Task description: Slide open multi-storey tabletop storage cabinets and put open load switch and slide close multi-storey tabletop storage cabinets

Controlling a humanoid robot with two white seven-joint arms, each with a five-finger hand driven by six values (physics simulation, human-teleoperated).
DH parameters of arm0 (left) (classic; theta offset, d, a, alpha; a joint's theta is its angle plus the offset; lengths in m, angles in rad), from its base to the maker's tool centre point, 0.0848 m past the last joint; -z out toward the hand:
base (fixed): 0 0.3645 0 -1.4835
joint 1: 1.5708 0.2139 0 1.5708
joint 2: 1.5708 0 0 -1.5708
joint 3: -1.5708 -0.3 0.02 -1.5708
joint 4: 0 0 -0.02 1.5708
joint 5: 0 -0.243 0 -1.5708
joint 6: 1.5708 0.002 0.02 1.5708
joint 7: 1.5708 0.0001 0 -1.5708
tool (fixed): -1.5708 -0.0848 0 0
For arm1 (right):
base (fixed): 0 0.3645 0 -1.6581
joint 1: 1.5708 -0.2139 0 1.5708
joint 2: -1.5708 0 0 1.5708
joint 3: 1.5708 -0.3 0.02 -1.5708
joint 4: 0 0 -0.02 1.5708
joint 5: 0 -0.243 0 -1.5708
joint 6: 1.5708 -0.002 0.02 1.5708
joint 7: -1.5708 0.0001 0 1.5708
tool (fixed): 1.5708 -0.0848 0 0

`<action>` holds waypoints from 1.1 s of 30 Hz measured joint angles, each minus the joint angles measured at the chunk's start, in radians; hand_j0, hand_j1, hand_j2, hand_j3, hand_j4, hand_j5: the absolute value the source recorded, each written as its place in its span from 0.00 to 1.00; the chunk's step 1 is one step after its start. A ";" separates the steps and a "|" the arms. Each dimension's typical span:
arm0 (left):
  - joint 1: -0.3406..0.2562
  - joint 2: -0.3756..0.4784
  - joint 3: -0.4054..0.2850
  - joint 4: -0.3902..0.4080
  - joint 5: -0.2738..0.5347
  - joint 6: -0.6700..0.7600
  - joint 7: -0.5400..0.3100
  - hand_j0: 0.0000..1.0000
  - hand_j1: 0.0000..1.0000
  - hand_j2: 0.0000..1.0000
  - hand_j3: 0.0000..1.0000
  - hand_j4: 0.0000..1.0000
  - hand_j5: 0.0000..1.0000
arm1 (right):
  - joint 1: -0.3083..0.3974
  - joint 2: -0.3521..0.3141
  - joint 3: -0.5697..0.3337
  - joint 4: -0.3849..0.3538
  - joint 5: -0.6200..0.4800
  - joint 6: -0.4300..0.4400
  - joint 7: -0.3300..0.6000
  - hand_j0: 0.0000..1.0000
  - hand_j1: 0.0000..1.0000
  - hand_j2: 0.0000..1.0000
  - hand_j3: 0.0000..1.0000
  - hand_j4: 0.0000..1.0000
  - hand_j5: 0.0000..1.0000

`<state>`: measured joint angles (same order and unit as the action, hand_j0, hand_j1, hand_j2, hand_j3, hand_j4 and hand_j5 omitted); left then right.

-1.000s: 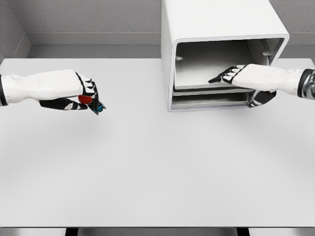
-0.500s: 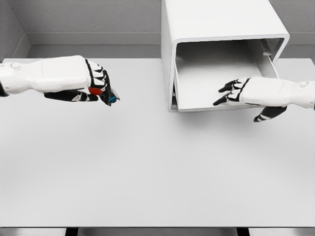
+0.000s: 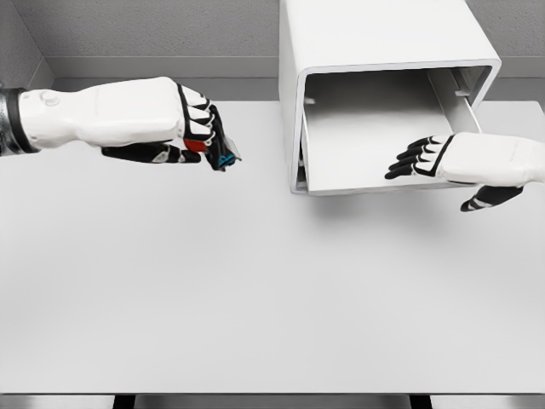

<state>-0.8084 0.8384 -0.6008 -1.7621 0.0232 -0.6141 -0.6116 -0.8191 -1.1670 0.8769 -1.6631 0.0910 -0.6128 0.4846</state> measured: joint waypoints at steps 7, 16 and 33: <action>-0.003 -0.041 -0.003 0.001 -0.004 0.000 0.000 0.45 0.45 0.45 0.45 0.45 0.45 | 0.021 0.010 0.004 0.003 0.002 0.019 0.010 1.00 1.00 1.00 1.00 1.00 1.00; -0.012 -0.046 -0.004 0.001 0.000 0.000 0.000 0.45 0.45 0.45 0.45 0.45 0.45 | -0.025 0.012 -0.003 -0.001 -0.005 0.026 0.006 1.00 1.00 1.00 1.00 1.00 1.00; -0.012 -0.041 -0.006 0.003 0.000 0.000 0.000 0.45 0.45 0.45 0.45 0.45 0.45 | -0.028 0.119 0.004 0.067 0.019 0.220 0.031 1.00 1.00 1.00 1.00 1.00 1.00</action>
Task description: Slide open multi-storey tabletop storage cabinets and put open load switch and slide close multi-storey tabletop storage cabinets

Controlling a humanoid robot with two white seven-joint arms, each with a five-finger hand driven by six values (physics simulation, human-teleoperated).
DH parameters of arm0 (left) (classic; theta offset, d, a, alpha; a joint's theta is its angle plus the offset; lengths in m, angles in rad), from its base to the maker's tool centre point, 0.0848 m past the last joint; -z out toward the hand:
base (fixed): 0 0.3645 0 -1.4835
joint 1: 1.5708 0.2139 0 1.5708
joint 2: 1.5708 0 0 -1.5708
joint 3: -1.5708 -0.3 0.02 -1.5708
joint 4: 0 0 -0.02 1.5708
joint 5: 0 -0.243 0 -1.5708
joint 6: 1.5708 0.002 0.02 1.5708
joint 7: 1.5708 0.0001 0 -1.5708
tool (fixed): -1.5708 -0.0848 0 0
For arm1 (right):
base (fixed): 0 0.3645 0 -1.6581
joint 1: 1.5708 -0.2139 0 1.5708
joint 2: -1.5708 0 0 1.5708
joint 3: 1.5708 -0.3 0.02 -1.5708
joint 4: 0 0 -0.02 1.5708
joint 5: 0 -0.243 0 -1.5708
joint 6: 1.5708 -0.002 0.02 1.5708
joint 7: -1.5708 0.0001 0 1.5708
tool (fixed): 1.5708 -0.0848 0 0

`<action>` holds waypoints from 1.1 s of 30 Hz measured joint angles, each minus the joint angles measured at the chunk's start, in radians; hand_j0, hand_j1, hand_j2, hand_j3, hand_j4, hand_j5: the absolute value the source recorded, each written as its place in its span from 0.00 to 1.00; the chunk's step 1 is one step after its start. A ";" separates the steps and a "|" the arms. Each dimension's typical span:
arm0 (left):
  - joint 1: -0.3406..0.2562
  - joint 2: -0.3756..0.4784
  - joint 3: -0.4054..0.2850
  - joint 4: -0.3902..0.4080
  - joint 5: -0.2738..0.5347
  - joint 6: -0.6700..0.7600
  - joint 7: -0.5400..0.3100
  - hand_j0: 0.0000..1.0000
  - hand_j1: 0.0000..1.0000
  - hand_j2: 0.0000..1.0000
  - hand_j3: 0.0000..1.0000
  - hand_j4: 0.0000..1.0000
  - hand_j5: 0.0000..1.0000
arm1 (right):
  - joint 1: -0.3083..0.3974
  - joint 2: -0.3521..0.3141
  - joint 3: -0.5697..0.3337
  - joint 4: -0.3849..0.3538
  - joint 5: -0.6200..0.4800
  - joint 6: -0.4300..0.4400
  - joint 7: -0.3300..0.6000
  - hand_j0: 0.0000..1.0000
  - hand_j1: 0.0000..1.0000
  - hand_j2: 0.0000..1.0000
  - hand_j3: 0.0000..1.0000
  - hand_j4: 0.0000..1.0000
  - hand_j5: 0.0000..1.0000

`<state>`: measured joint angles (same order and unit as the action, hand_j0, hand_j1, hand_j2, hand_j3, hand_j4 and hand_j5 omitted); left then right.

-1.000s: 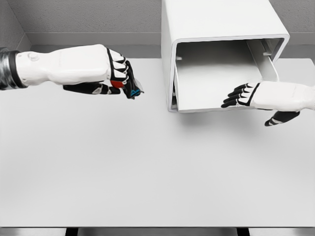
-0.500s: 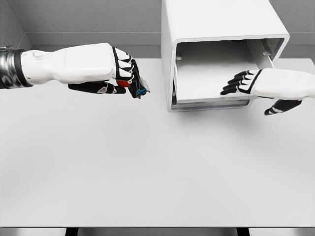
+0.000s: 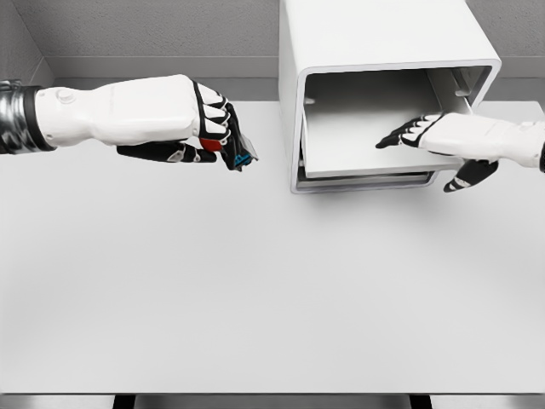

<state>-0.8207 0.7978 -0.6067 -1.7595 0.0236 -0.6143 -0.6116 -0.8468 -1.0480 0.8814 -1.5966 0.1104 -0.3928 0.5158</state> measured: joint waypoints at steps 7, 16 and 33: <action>0.000 0.005 0.000 -0.001 0.002 0.000 0.000 0.45 0.45 0.45 0.45 0.45 0.45 | 0.000 0.002 0.007 -0.012 0.081 -0.029 0.007 1.00 1.00 1.00 1.00 1.00 1.00; -0.006 0.007 0.002 -0.001 0.002 0.001 0.000 0.45 0.45 0.45 0.45 0.45 0.45 | -0.008 -0.017 0.004 -0.036 0.185 -0.101 0.010 1.00 1.00 1.00 1.00 1.00 1.00; -0.006 0.005 0.002 0.003 0.001 0.000 0.000 0.45 0.45 0.45 0.45 0.45 0.45 | 0.000 -0.141 0.013 -0.078 0.118 -0.219 0.008 1.00 1.00 1.00 1.00 1.00 1.00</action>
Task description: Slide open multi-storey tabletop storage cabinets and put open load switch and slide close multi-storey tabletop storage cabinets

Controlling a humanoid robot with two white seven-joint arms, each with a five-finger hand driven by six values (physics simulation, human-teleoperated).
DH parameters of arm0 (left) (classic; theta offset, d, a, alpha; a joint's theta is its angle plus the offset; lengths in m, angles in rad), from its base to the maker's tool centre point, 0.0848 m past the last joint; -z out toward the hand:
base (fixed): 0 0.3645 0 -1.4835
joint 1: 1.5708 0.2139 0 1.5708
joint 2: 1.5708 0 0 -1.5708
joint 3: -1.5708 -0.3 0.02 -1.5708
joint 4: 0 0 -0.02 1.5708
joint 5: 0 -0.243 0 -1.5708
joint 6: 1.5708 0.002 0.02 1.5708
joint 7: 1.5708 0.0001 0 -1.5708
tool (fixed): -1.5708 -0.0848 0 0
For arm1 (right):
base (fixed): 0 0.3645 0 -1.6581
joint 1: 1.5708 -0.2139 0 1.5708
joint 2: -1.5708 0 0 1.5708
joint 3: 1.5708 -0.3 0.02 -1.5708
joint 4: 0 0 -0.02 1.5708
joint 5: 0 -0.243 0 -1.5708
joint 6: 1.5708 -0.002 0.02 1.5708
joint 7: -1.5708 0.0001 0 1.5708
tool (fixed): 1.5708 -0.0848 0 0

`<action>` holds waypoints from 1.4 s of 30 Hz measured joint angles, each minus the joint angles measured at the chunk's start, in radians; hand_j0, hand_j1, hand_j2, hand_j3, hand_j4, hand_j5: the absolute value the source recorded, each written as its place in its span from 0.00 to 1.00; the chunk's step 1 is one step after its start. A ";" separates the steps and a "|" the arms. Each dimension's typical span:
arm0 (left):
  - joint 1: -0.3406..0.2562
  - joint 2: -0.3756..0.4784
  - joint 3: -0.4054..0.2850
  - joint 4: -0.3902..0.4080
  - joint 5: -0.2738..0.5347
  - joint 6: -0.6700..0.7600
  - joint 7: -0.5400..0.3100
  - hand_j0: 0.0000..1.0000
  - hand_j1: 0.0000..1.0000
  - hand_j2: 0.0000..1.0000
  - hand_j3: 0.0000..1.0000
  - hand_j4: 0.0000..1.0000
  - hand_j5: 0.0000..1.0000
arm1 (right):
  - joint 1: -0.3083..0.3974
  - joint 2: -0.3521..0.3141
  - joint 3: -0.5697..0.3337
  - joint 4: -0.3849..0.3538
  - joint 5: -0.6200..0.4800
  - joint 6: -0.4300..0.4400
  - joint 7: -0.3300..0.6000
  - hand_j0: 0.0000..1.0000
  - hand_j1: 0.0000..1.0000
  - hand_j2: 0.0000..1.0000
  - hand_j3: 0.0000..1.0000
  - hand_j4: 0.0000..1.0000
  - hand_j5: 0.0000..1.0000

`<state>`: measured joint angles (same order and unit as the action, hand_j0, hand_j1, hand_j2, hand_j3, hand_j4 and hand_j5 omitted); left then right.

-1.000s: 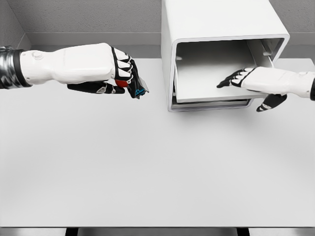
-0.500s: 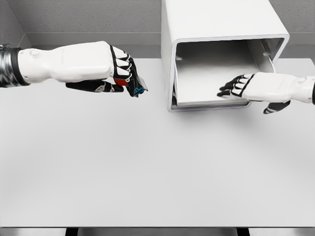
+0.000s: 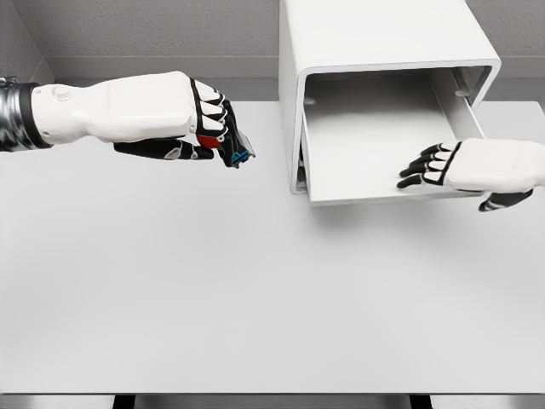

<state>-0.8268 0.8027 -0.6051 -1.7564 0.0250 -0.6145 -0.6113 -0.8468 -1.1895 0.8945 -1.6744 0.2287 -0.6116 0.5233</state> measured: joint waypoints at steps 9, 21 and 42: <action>-0.011 -0.004 0.004 -0.001 0.003 0.000 0.000 0.45 0.45 0.45 0.45 0.45 0.45 | -0.006 -0.035 -0.030 -0.006 -0.004 -0.002 -0.021 1.00 1.00 1.00 1.00 1.00 1.00; -0.048 -0.053 0.007 -0.004 0.033 0.000 0.000 0.45 0.45 0.45 0.45 0.45 0.45 | -0.003 -0.170 -0.106 -0.003 -0.179 -0.001 -0.057 1.00 1.00 1.00 1.00 1.00 1.00; -0.118 -0.376 -0.059 0.061 -0.141 -0.001 -0.001 0.45 0.45 0.45 0.45 0.45 0.45 | 0.023 -0.280 -0.096 0.075 -0.259 -0.002 -0.054 1.00 1.00 1.00 1.00 1.00 1.00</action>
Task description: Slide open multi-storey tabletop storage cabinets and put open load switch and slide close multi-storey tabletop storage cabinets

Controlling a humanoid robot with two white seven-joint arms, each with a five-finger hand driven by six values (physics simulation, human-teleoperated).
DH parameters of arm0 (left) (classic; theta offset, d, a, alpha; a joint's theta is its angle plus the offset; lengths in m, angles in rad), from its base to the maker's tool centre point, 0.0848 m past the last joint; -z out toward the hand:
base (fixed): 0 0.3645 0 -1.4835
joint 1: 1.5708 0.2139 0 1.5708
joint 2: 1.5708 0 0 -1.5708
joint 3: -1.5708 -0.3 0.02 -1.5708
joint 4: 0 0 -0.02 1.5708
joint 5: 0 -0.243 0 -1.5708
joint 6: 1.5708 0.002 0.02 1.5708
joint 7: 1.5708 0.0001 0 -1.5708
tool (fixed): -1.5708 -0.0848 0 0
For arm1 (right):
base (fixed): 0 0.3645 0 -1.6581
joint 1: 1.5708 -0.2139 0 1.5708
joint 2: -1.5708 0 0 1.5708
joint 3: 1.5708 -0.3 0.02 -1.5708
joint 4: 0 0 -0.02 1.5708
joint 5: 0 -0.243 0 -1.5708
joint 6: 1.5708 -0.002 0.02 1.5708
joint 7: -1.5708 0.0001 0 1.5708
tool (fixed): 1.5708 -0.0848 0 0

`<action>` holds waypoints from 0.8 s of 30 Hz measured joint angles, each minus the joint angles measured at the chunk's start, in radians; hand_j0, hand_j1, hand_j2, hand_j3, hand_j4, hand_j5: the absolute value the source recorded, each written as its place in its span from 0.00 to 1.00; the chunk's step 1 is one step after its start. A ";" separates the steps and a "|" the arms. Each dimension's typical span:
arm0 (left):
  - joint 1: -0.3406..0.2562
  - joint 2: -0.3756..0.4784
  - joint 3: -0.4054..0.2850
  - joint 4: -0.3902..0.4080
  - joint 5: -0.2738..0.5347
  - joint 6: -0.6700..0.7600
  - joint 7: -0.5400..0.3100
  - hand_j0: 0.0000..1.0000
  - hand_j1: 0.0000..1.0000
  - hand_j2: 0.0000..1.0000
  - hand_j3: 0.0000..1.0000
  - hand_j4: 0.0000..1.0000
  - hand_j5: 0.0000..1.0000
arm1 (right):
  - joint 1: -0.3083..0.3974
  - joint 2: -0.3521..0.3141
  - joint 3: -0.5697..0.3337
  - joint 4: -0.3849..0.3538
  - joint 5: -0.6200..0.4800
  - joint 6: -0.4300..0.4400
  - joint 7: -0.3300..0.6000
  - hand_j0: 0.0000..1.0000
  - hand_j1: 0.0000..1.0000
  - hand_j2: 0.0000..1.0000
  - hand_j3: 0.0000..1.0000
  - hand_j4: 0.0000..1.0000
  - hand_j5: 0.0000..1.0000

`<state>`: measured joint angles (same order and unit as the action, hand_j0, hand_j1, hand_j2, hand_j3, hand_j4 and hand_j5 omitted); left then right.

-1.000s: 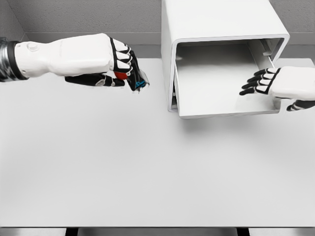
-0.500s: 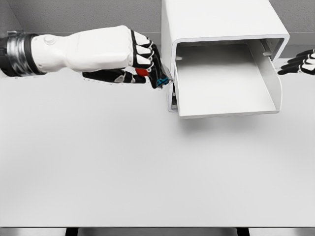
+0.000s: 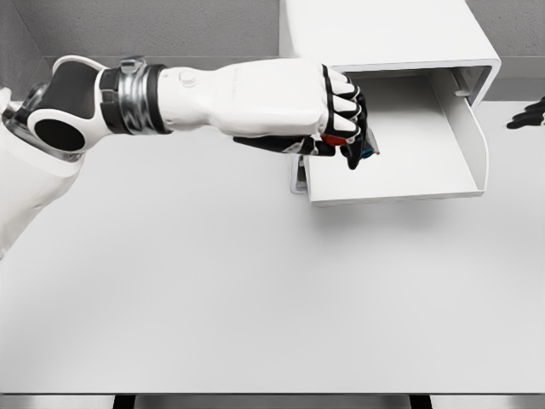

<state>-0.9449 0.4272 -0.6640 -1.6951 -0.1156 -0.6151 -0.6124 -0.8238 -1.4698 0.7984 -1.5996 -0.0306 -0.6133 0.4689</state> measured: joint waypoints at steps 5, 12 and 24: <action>-0.020 -0.062 -0.034 0.093 -0.056 -0.001 -0.001 0.45 0.45 0.45 0.45 0.45 0.45 | -0.002 0.002 -0.007 0.006 0.000 0.000 -0.001 1.00 1.00 1.00 1.00 1.00 1.00; -0.025 -0.118 -0.043 0.160 -0.101 0.000 0.001 0.46 0.46 0.46 0.46 0.46 0.46 | -0.002 0.054 -0.011 -0.006 -0.005 0.000 -0.004 1.00 1.00 1.00 1.00 1.00 1.00; -0.026 -0.183 -0.043 0.305 -0.194 0.000 0.001 0.46 0.46 0.46 0.46 0.46 0.46 | -0.003 0.069 -0.016 -0.002 -0.018 0.000 -0.002 1.00 1.00 1.00 1.00 1.00 1.00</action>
<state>-0.9710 0.2440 -0.7069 -1.3902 -0.3098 -0.6147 -0.6118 -0.8269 -1.4007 0.7828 -1.6012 -0.0488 -0.6132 0.4667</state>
